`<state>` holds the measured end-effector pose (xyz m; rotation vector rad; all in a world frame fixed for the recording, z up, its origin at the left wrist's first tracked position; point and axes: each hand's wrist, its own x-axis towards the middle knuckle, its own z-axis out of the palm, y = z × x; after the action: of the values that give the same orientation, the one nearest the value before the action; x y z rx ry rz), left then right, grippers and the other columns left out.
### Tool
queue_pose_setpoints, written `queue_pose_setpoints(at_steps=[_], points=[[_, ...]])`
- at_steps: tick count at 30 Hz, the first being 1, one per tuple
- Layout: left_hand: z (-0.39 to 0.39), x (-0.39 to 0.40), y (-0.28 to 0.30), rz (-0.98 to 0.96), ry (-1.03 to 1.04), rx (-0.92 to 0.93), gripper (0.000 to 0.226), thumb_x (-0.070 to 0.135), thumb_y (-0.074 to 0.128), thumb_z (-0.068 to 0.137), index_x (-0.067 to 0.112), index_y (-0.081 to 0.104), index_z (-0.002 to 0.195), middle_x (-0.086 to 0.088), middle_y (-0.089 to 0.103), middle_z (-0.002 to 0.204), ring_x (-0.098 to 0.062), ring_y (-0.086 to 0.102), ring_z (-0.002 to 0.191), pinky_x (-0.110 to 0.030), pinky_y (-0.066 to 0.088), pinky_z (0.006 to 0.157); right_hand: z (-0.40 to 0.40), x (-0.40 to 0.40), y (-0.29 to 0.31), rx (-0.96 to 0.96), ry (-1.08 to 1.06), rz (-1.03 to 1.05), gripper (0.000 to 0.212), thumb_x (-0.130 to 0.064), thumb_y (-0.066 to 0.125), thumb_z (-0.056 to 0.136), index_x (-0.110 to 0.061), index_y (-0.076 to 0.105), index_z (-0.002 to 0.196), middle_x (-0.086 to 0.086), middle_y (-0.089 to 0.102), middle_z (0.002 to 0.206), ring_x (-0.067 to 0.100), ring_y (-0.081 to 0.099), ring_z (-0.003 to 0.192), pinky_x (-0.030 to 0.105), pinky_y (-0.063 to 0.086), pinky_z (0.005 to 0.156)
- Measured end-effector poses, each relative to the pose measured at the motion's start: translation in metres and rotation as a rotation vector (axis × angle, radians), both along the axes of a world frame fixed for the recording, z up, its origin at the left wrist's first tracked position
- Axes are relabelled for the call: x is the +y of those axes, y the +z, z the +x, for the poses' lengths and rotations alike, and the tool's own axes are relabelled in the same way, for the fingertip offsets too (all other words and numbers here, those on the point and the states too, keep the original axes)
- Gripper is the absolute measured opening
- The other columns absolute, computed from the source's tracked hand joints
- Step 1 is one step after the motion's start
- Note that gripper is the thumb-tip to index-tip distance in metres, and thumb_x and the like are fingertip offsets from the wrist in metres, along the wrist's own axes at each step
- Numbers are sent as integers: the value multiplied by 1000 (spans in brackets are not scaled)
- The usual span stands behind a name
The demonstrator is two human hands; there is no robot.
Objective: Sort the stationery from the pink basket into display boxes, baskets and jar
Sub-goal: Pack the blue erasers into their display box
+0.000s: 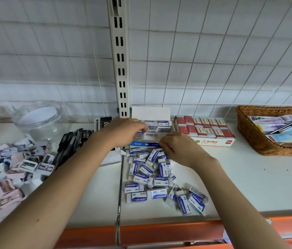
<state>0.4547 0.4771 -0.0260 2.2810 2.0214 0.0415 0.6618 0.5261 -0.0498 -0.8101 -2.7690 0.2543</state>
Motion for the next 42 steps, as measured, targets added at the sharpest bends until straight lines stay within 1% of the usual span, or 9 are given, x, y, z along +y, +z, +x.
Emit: queue_pose_setpoints(at_steps=[4, 6, 9, 16, 21, 26, 30, 36, 42], points=[[16, -30, -1, 122, 59, -160, 21, 15, 50, 94, 17, 60, 112, 5, 58, 113, -10, 55, 94, -32, 49, 90, 7, -10, 5, 99, -64, -1, 23, -14, 48, 96, -5, 68, 100, 9, 65, 95, 26, 59, 87, 28, 43, 71], [28, -44, -4, 172, 90, -211, 16, 22, 53, 93, 15, 62, 105, 5, 58, 106, -9, 54, 92, -28, 48, 89, 14, -17, 9, 180, -108, 18, 22, -12, 51, 94, -6, 68, 106, 8, 66, 102, 24, 61, 88, 23, 40, 72], [52, -54, -12, 163, 120, -273, 21, 32, 55, 92, 14, 62, 101, 5, 58, 100, -9, 54, 90, -24, 47, 87, 29, -31, 10, 242, -182, 16, 19, -11, 56, 91, -10, 70, 105, 5, 68, 101, 24, 62, 88, 28, 46, 73], [71, -48, -22, 107, 145, -104, 38, 10, 55, 90, 10, 50, 128, -3, 55, 123, -20, 49, 117, -37, 37, 106, 62, -70, 3, 222, -282, -101, 19, -8, 59, 88, -14, 71, 102, 0, 70, 95, 16, 64, 82, 27, 49, 75], [74, -61, -14, 178, 159, -264, 44, 12, 57, 91, 14, 48, 134, -1, 51, 129, -15, 49, 117, -30, 35, 107, 81, -86, 4, 182, -316, -198, 19, -18, 60, 89, -19, 70, 105, -7, 66, 92, 7, 59, 79, 13, 42, 71], [77, -91, -12, 194, 226, -411, 42, 17, 57, 92, 18, 50, 133, 1, 50, 130, -13, 53, 108, -24, 39, 98, 93, -97, 3, 111, -284, -342, 23, -30, 66, 84, -32, 60, 106, -18, 54, 92, -3, 53, 81, 5, 37, 68], [87, -114, -17, 188, 225, -415, 41, 20, 56, 92, 21, 51, 132, 5, 53, 127, -12, 52, 108, -24, 41, 95, 91, -96, -3, 152, -288, -330, 15, -24, 70, 81, -25, 58, 91, -7, 54, 86, 4, 53, 74, 12, 38, 65], [100, -129, -18, 226, 167, -299, 37, 25, 55, 92, 22, 49, 129, 9, 54, 125, -10, 50, 111, -24, 37, 98, 82, -91, -15, 170, -366, -92, 22, -25, 59, 91, -9, 68, 104, 10, 65, 90, 27, 58, 82, 36, 49, 73], [114, -135, -25, 215, 96, -157, 30, 22, 50, 94, 23, 48, 124, 9, 51, 124, -9, 45, 115, -21, 32, 98, 73, -93, -24, 192, -388, 173, 14, -13, 66, 84, -6, 73, 94, 13, 61, 87, 33, 58, 78, 39, 53, 62]])
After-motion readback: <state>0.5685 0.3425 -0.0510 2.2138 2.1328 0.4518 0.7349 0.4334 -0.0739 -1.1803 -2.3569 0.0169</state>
